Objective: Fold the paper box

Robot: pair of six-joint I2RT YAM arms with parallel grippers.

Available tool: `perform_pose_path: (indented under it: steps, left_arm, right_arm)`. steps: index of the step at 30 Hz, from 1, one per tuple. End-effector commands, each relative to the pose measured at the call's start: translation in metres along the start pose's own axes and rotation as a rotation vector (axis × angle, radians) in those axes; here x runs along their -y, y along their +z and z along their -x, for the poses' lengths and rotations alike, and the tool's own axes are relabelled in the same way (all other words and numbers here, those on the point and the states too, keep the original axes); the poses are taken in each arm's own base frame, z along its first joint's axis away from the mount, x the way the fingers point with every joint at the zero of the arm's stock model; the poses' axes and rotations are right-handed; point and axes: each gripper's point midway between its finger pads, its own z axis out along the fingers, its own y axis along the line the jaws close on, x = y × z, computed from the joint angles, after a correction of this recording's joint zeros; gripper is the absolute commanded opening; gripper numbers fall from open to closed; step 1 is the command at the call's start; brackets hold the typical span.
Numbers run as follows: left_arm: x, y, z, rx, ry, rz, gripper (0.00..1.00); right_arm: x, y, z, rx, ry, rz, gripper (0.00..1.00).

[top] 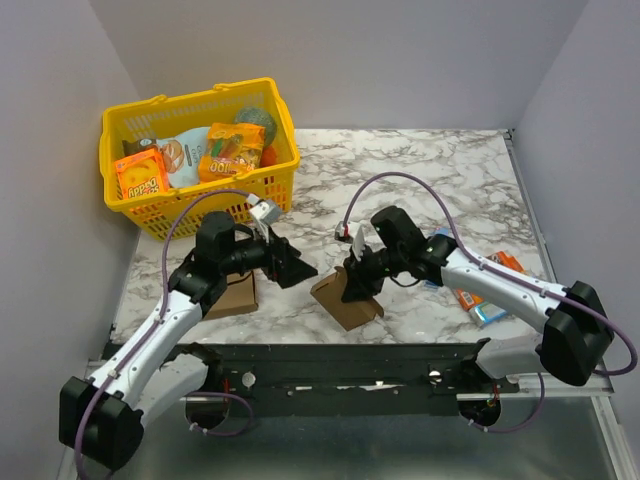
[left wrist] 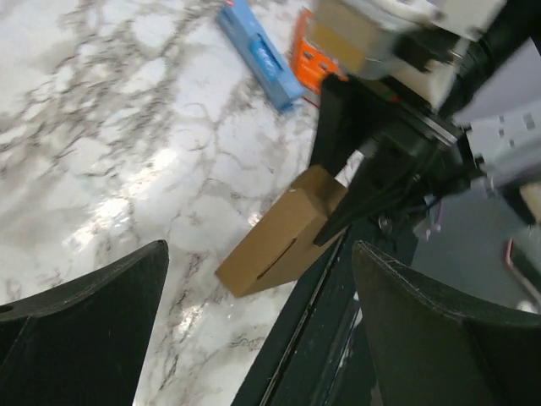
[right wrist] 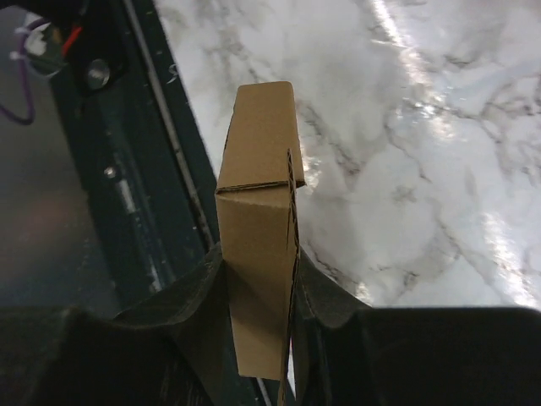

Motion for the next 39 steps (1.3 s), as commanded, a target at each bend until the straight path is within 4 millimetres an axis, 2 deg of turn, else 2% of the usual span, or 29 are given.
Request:
perform_pose_path:
  steps: [1, 6, 12, 14, 19, 28, 32, 34, 35, 37, 38, 39]
  left_arm:
    - [0.020, 0.009, -0.041, -0.173, 0.225, -0.095, 0.98]
    - [0.027, 0.015, -0.046, -0.189, 0.247, -0.142, 0.99]
    - [0.041, 0.024, -0.063, -0.256, 0.211, -0.237, 0.97]
    - [0.049, 0.024, -0.068, -0.277, 0.198, -0.288, 0.90]
    - [0.057, 0.028, -0.075, -0.309, 0.175, -0.338, 0.84]
    - [0.076, 0.034, -0.076, -0.297, 0.122, -0.422, 0.52]
    - [0.075, 0.033, -0.079, -0.290, 0.125, -0.395, 0.41]
    - [0.073, 0.034, -0.077, -0.278, 0.119, -0.369, 0.35]
    - [0.071, 0.035, -0.077, -0.275, 0.116, -0.355, 0.33]
    - [0.064, 0.038, -0.076, -0.261, 0.101, -0.303, 0.24]
    - [0.058, 0.040, -0.074, -0.253, 0.103, -0.265, 0.24]
    - [0.055, 0.040, -0.074, -0.254, 0.103, -0.243, 0.24]
  right_arm:
    - [-0.040, -0.009, 0.006, -0.021, 0.001, 0.255, 0.34]
    - [-0.048, -0.018, 0.011, -0.013, -0.003, 0.306, 0.34]
    - [-0.058, -0.025, 0.016, -0.011, -0.011, 0.365, 0.34]
    - [-0.058, -0.025, 0.017, -0.013, -0.011, 0.367, 0.34]
    - [-0.056, -0.024, 0.016, -0.032, -0.007, 0.368, 0.34]
    - [-0.049, -0.021, 0.018, -0.056, -0.008, 0.333, 0.33]
    - [-0.031, -0.022, 0.023, -0.046, -0.005, 0.200, 0.33]
    - [-0.024, -0.024, 0.028, -0.030, 0.006, 0.139, 0.38]
    - [-0.017, -0.027, 0.031, -0.017, 0.003, 0.081, 0.46]
    - [-0.006, -0.031, 0.036, 0.009, 0.025, -0.006, 0.56]
    - [0.002, -0.034, 0.034, 0.010, 0.026, -0.061, 0.65]
    - [0.003, -0.041, 0.041, 0.050, 0.022, -0.094, 0.69]
